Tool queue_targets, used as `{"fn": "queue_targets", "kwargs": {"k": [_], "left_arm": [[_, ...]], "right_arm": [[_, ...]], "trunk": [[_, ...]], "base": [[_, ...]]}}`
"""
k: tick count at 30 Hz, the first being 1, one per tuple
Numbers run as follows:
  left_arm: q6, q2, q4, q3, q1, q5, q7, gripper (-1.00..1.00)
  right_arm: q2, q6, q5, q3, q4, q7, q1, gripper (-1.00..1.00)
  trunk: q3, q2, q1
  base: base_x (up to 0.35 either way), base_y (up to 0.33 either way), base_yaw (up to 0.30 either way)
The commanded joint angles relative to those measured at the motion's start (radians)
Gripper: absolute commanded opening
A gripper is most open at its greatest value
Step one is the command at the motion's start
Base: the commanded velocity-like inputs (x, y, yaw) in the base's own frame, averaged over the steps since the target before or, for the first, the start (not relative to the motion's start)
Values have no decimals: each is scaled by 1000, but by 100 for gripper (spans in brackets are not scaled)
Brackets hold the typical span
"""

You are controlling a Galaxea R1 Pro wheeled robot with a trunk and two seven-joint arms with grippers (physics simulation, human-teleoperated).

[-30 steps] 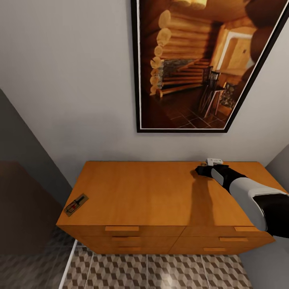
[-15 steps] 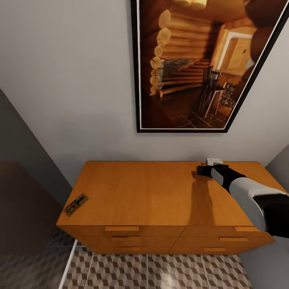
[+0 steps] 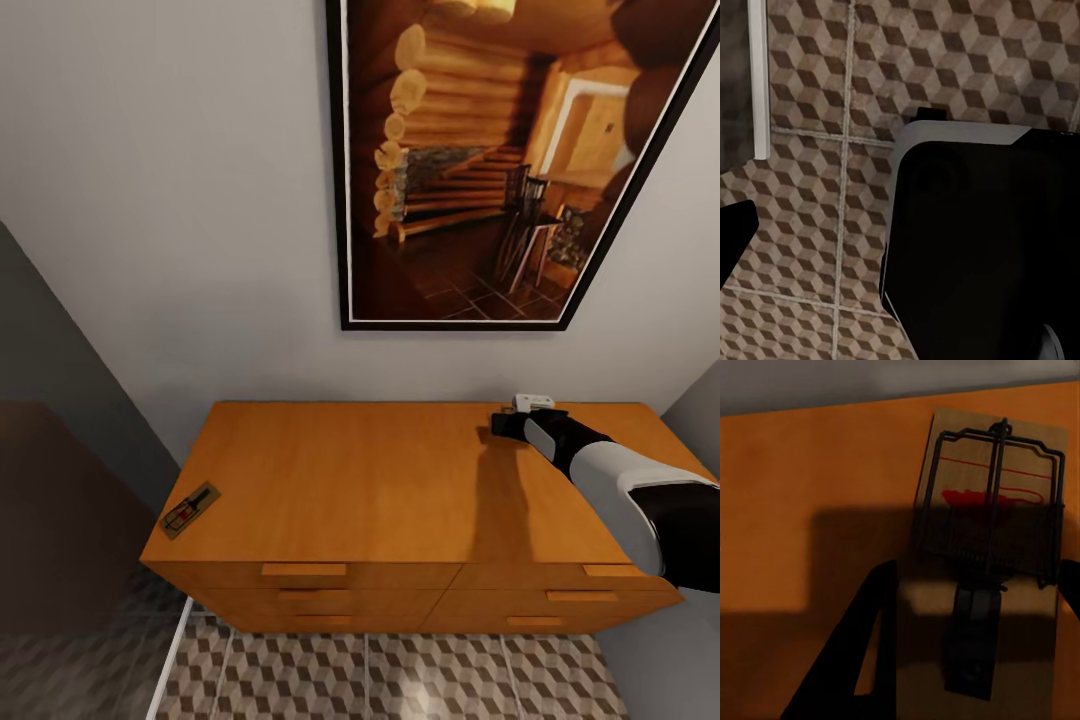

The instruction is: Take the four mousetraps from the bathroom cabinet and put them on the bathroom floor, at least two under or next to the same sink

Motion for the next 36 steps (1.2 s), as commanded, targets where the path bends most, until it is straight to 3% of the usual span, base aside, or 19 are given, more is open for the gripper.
{"fn": "queue_targets", "kwargs": {"k": [1, 12, 21, 36], "left_arm": [[-3, 0, 0, -8, -1, 9, 5, 100], [-3, 0, -1, -9, -1, 9, 5, 100], [-3, 0, -1, -8, -1, 9, 5, 100], [-3, 0, 3, -9, -1, 9, 5, 100]], "right_arm": [[-1, 7, -11, 11, 6, 5, 0, -100], [-4, 28, -10, 10, -31, 3, 0, -100], [-4, 133, -8, 10, -130, 2, 0, -100], [-4, 140, -8, 12, -139, -3, 0, -100]], "trunk": [[-2, -1, 1], [-2, -1, 1], [-2, -1, 1], [-2, -1, 1]], "base": [[0, 0, 0], [0, 0, 0], [0, 0, 0], [-62, 0, 0]]}}
